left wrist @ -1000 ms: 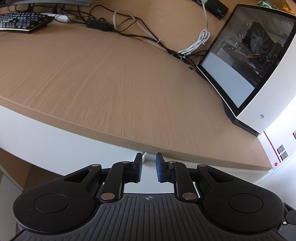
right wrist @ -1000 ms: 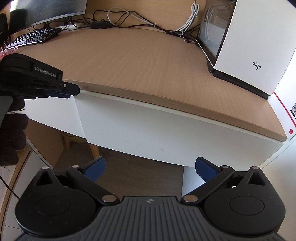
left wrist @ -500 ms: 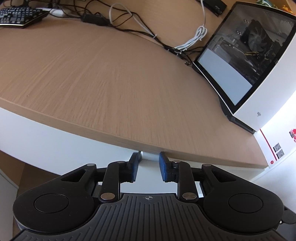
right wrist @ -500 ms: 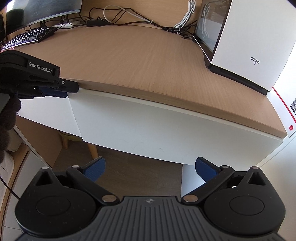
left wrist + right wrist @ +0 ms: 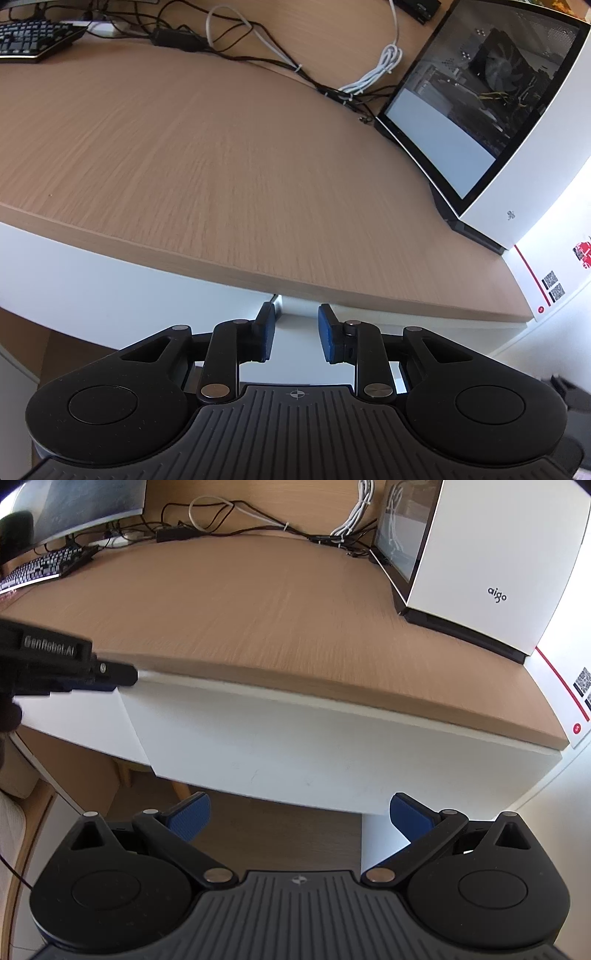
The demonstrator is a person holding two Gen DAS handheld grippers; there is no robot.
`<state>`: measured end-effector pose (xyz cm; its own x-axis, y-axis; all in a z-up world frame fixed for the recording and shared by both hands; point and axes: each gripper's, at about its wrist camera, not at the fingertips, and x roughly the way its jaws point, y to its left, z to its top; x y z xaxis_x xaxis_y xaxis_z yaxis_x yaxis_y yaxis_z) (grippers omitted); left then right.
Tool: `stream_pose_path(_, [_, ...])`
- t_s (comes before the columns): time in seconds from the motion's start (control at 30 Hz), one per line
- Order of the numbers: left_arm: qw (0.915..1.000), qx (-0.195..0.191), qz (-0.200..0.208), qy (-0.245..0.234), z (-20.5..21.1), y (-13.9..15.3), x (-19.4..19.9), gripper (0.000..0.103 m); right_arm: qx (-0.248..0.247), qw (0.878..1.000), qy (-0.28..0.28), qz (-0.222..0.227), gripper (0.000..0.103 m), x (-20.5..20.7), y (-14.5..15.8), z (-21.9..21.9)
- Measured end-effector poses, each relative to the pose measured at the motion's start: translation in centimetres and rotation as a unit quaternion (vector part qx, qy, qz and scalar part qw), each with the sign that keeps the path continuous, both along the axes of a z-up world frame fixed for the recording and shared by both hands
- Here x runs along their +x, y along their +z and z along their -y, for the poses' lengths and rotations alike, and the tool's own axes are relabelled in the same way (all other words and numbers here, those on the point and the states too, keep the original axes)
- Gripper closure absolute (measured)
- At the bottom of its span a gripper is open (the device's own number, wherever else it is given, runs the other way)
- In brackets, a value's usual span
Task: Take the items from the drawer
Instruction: 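Move both grippers toward the white drawer under the desktop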
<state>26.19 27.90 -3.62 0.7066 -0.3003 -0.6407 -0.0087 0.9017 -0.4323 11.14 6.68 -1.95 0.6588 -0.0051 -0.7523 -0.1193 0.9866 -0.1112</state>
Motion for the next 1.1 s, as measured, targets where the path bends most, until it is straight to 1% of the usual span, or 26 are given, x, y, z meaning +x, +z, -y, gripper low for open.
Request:
stream_pose_path(0.13, [1.0, 0.0, 0.0, 0.0, 0.1, 0.0, 0.0, 0.076, 0.015, 1.0, -0.011, 0.02, 0.0, 1.9, 0.9, -0.1])
stream_pose_path(0.23, [1.0, 0.0, 0.0, 0.0, 0.0, 0.0, -0.1, 0.076, 0.026, 0.998, -0.032, 0.041, 0.0, 4.0, 1.3, -0.1])
stream_pose_path(0.4, [1.0, 0.002, 0.002, -0.001, 0.1, 0.0, -0.1, 0.076, 0.014, 0.997, -0.06, 0.038, 0.0, 6.9, 0.3, -0.3])
stream_pose_path(0.47, [1.0, 0.0, 0.003, -0.003, 0.1, 0.0, -0.2, 0.076, 0.014, 0.997, -0.058, 0.049, 0.0, 7.1, 0.2, -0.4])
stream_pose_path(0.57, [1.0, -0.002, 0.003, -0.007, -0.1, 0.0, -0.4, 0.076, 0.012, 0.997, -0.054, 0.051, 0.0, 6.9, 0.1, -0.5])
stream_pose_path(0.63, [0.9999, -0.007, 0.002, -0.01, -0.4, 0.0, -0.4, 0.077, 0.021, 0.997, -0.057, 0.044, 0.0, 7.0, 0.1, -0.1])
stream_pose_path(0.73, [0.9993, -0.033, 0.001, 0.018, -1.2, 0.0, -0.2, 0.079, 0.038, 0.997, -0.06, 0.033, 0.0, 7.0, 0.1, 0.3])
stream_pose_path(0.8, [0.9991, -0.027, 0.004, 0.031, -1.4, 0.2, 0.0, 0.08, 0.035, 0.997, -0.059, 0.033, 0.0, 6.7, 0.1, 0.1])
stream_pose_path(0.9, [0.9998, -0.018, -0.004, 0.011, -0.8, 0.1, 0.5, 0.08, 0.02, 0.998, -0.054, 0.041, 0.0, 6.3, 0.1, -0.4])
stream_pose_path(1.0, [1.0, -0.003, -0.002, 0.003, -0.4, 0.2, 0.3, 0.079, 0.024, 0.997, -0.057, 0.041, 0.0, 6.2, 0.2, -0.3])
stream_pose_path(1.1, [0.9999, -0.01, -0.003, 0.0, -0.7, 0.1, 0.2, 0.079, 0.027, 0.997, -0.057, 0.04, 0.0, 6.3, 0.1, -0.2])
